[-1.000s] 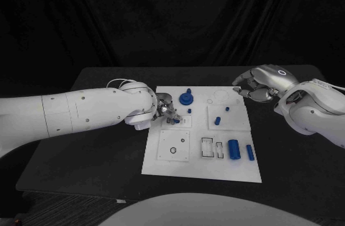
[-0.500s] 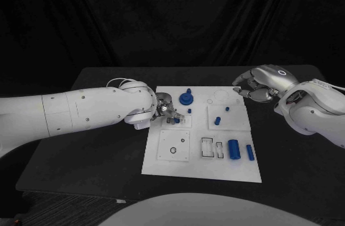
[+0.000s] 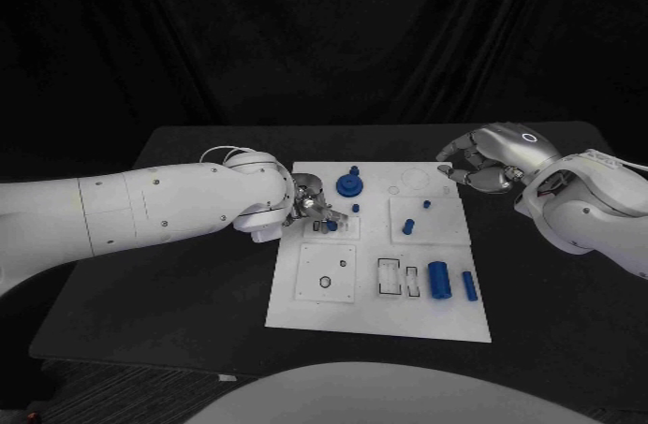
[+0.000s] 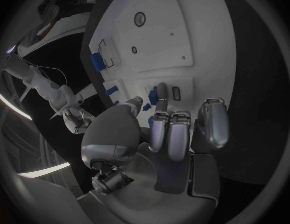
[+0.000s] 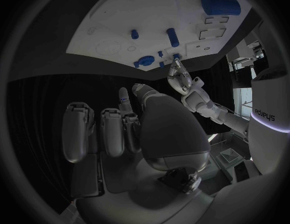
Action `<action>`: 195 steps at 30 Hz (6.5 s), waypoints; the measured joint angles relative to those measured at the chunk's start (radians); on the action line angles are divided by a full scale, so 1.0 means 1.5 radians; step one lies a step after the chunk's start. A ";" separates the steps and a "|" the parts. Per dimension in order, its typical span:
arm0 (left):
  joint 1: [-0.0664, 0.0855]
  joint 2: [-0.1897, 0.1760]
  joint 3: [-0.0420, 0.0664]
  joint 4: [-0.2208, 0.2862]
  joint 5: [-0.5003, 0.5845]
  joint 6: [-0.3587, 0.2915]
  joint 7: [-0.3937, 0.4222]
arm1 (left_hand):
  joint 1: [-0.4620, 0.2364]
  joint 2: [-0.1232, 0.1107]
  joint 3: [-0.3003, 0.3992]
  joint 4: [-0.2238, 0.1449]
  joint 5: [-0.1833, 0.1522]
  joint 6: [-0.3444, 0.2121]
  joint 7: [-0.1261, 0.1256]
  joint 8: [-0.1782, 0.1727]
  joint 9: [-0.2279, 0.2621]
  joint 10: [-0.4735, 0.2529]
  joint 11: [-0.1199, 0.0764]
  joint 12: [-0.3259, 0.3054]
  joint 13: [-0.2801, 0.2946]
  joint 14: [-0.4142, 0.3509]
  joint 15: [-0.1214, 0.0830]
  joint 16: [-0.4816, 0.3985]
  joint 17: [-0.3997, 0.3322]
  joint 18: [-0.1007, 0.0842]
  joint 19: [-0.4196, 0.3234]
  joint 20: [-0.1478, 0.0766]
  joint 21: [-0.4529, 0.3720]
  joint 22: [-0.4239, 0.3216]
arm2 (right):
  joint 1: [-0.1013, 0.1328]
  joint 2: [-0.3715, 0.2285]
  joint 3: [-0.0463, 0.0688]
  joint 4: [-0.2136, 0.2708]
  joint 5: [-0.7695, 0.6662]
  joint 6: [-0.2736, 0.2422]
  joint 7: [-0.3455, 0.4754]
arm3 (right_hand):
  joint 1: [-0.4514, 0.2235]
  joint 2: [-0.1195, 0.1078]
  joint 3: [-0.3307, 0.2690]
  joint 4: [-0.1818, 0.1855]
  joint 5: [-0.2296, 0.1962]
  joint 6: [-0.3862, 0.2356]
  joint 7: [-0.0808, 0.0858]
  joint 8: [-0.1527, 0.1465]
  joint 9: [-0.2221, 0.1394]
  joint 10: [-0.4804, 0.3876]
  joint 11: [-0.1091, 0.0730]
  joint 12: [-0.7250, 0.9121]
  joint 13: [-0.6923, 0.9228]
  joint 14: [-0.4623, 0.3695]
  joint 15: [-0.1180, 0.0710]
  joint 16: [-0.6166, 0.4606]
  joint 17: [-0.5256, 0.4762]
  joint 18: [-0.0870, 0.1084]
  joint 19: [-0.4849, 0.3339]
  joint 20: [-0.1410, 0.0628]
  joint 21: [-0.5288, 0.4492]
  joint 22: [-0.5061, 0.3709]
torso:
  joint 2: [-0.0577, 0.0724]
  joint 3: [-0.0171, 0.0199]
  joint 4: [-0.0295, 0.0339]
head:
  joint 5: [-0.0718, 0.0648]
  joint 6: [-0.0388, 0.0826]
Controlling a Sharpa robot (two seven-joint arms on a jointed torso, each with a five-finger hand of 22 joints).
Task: Assemble the parts on the task board
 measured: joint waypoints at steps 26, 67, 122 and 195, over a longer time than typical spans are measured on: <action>-0.002 0.002 -0.004 -0.010 -0.001 -0.001 0.021 | 0.076 0.016 0.023 -0.029 0.243 -0.028 -0.008 0.118 0.100 -0.001 -0.016 0.000 0.000 0.000 -0.010 0.000 0.000 0.000 0.002 -0.007 -0.012 0.000 | -0.001 -0.001 0.000 0.000 0.000 0.001 0.000 | 0.000 0.000 0.000 0.000 0.000 0.000 0.000 0.000 0.000 0.000 0.000 0.000 0.000 0.000 0.000 0.000 0.000 0.000 0.000 0.000 0.000 0.000 | 0.000 0.0000 0.0004 | 0.000 0.000; -0.004 -0.010 -0.005 0.008 -0.001 -0.057 0.039 | 0.103 0.006 0.044 -0.049 0.243 -0.045 -0.010 0.128 0.124 0.001 -0.018 0.000 0.000 0.002 -0.012 0.000 0.000 0.000 0.007 -0.012 -0.014 0.000 | -0.003 -0.001 0.000 -0.004 0.000 0.001 0.000 | 0.000 0.000 0.000 0.000 0.000 0.000 0.000 0.000 0.000 0.000 0.000 0.000 0.000 0.000 0.000 0.000 0.000 0.000 0.000 0.000 0.000 0.000 | 0.000 -0.0004 0.0008 | -0.001 0.000; -0.004 -0.009 -0.004 0.006 -0.002 -0.027 0.011 | 0.074 0.005 0.009 -0.009 0.073 -0.042 -0.003 0.103 0.108 0.001 -0.018 0.000 0.000 0.002 -0.012 0.000 0.000 0.000 0.007 -0.012 -0.019 0.001 | -0.005 -0.002 0.000 -0.004 0.000 0.001 0.000 | 0.000 0.000 0.000 0.000 0.002 0.000 0.000 0.000 0.000 0.000 0.000 0.000 0.000 0.000 0.000 0.000 0.000 0.000 0.000 0.000 -0.004 0.000 | 0.000 0.0002 0.0005 | 0.001 0.000; -0.005 0.010 -0.005 -0.017 -0.001 -0.024 0.016 | 0.039 0.027 -0.071 0.018 -0.039 0.013 -0.025 0.146 0.174 0.002 -0.034 0.006 0.000 0.001 -0.025 0.000 0.000 0.000 0.022 -0.026 -0.023 0.000 | -0.007 0.000 0.000 -0.006 0.004 0.002 0.001 | 0.000 0.000 0.007 -0.004 0.002 0.000 0.000 -0.002 0.001 0.000 0.000 0.000 0.000 0.000 0.000 -0.007 0.000 0.000 0.000 0.000 -0.016 0.000 | 0.000 -0.0002 0.0006 | 0.000 0.000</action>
